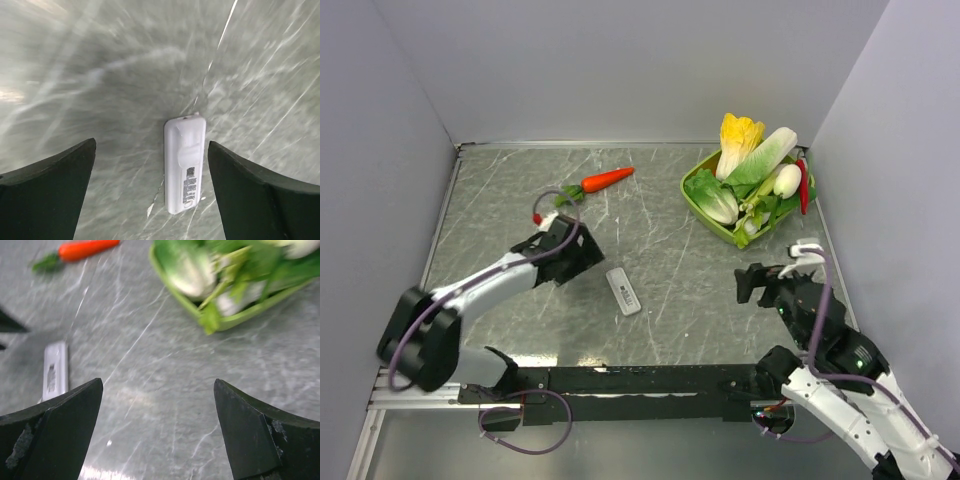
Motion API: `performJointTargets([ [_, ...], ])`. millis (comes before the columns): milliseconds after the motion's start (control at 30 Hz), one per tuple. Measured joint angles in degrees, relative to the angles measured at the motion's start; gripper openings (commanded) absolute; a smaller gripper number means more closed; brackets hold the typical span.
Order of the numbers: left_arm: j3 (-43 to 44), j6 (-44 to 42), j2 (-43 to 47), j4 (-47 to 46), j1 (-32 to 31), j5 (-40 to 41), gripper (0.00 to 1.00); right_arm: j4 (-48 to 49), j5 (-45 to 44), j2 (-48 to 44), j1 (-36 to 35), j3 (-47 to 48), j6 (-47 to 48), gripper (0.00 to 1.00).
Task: Load the batteries into the remote control
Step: Place the remote control at the center of the board, then reset both arms
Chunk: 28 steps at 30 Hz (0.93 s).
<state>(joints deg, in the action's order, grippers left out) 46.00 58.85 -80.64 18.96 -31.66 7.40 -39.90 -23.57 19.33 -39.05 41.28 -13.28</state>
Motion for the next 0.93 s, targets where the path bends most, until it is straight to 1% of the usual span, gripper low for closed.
performJointTargets([
  [200, 1.95, 0.68, 17.16, 9.42, 0.04, 13.86, 0.97, -1.27, -9.53, -6.93, 0.09, 0.00, -0.81, 1.00],
  [300, 3.13, 0.31, 25.24, 12.35, 0.04, 20.11, 0.97, -1.40, -13.55, -9.14, 0.09, -0.02, -1.25, 1.00],
  [433, 3.61, -1.46, 36.22, 13.60, 0.07, 27.02, 0.97, -1.25, -17.27, -12.13, 0.09, -0.02, -1.22, 1.00],
  [600, 3.50, -5.46, 47.82, 12.46, 0.09, 32.83, 0.97, -1.18, -19.39, -13.29, 0.09, -0.02, -1.33, 1.00],
  [733, 3.15, -7.34, 52.39, 10.67, 0.09, 35.23, 0.97, -1.05, -20.20, -13.25, 0.09, -0.04, -1.66, 1.00],
  [933, 1.38, -8.46, 52.70, 10.12, 0.09, 36.24, 0.97, 0.28, -20.35, -12.33, 0.09, -0.04, -1.57, 1.00],
])
